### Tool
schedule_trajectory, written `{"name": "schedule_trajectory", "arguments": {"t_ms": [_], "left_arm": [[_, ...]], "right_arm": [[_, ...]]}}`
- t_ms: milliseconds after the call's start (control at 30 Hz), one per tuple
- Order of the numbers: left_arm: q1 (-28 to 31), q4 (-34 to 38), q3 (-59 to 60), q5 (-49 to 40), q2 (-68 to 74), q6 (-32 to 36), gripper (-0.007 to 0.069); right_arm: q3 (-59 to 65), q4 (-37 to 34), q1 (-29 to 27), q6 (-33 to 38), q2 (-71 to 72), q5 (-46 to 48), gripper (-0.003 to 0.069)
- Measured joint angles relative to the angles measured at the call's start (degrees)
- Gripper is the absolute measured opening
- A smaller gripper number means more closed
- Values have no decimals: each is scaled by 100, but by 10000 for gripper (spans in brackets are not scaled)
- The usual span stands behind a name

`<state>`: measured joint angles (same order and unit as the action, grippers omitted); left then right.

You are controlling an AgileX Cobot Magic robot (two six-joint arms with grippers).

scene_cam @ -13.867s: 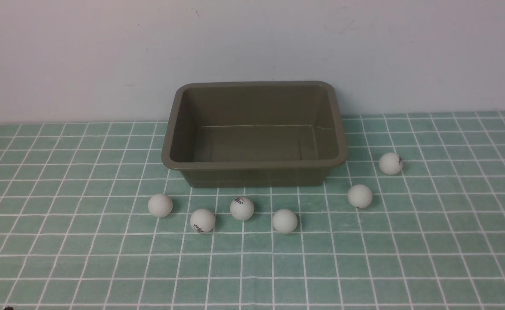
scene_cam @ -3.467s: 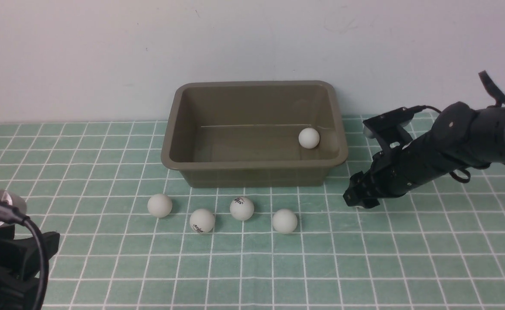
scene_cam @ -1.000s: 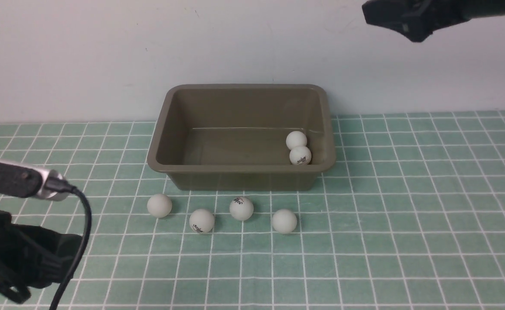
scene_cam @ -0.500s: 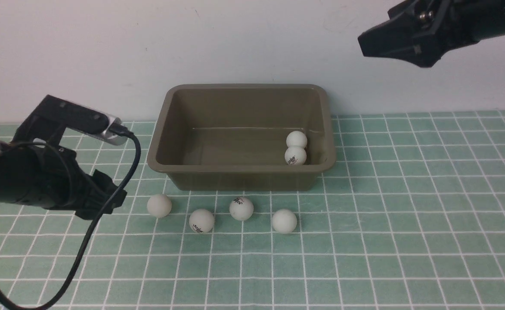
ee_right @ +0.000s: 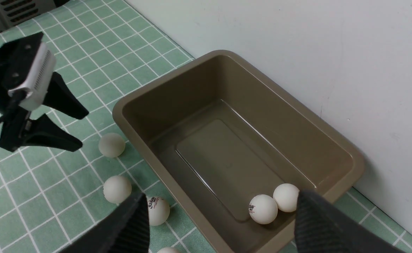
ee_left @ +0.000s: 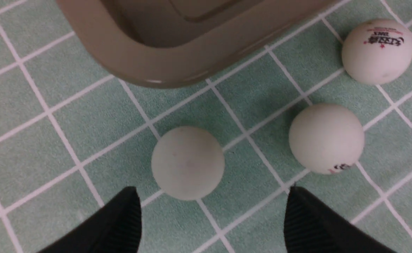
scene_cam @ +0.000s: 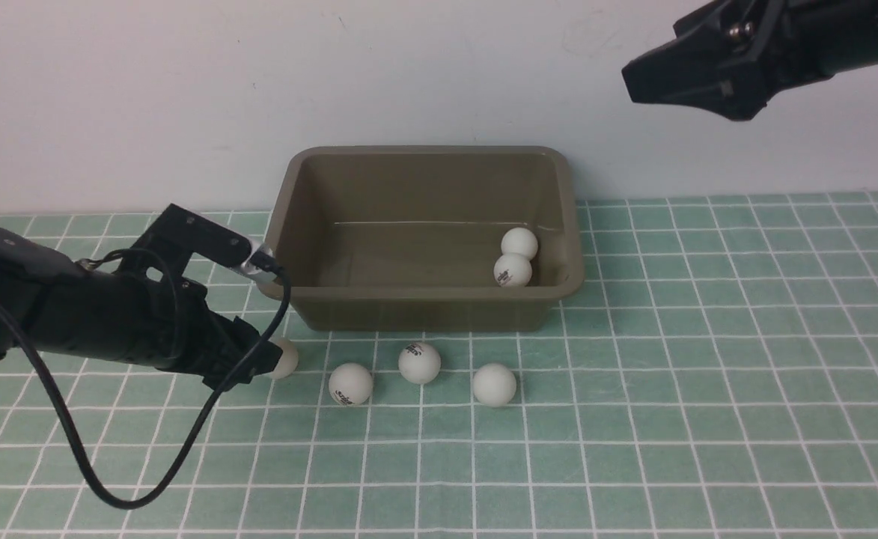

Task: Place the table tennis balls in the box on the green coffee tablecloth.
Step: 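Reach for and grasp a ping pong ball on the table beside the basket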

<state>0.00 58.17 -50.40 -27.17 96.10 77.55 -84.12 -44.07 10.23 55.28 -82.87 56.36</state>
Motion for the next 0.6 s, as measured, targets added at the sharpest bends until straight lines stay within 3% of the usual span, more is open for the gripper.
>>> {"name": "schedule_trajectory", "arguments": {"t_ms": [467,600], "left_arm": [[0,2693,-7,376,1063,2774,491],[0,3327,-7,451,1254,3347,451]], "right_arm": [[0,0,0,-6,0,0,504],[0,5,0,-6,0,0,503]]}}
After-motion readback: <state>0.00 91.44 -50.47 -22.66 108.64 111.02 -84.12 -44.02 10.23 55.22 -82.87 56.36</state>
